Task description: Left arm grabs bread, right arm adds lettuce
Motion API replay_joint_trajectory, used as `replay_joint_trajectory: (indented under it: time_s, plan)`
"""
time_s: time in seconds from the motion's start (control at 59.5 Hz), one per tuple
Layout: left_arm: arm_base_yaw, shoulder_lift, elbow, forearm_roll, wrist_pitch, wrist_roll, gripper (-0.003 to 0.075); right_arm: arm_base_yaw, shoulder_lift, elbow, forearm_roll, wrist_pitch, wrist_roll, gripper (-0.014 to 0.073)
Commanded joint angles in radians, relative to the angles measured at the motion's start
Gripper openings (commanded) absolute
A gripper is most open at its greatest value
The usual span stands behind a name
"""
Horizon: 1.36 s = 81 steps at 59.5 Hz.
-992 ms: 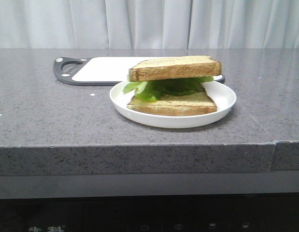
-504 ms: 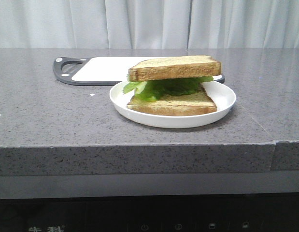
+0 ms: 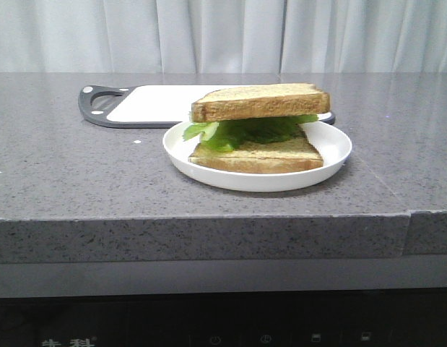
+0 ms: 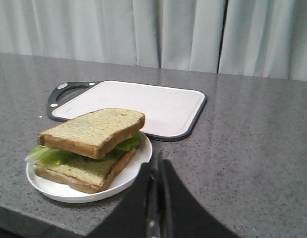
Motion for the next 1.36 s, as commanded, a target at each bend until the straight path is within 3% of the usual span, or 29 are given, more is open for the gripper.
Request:
replay_joint_trajectory:
  time_s: [0.0,0.084,0.185,0.471,1.345]
  plan:
    - [0.003,-0.021,0.005,-0.008,-0.09,-0.011,-0.0021,-0.034,0.007,0.026,-0.123,-0.129,0.125,-0.0071]
    - [0.003,-0.021,0.005,-0.008,-0.09,-0.011,-0.0021,-0.063,-0.033,0.088,-0.242,-0.15,0.278,-0.0071]
    - [0.003,-0.021,0.005,-0.008,-0.09,-0.011,-0.0021,-0.094,-0.108,0.175,-0.282,-0.15,0.333,-0.0071]
    - [0.003,-0.021,0.005,-0.008,-0.09,-0.011,-0.0021,-0.184,-0.205,0.29,-0.287,-0.134,0.335,-0.0071]
    - [0.003,-0.019,0.005,-0.008,-0.09,-0.011,-0.0021,-0.184,-0.205,0.29,-0.292,-0.134,0.334,-0.0071]
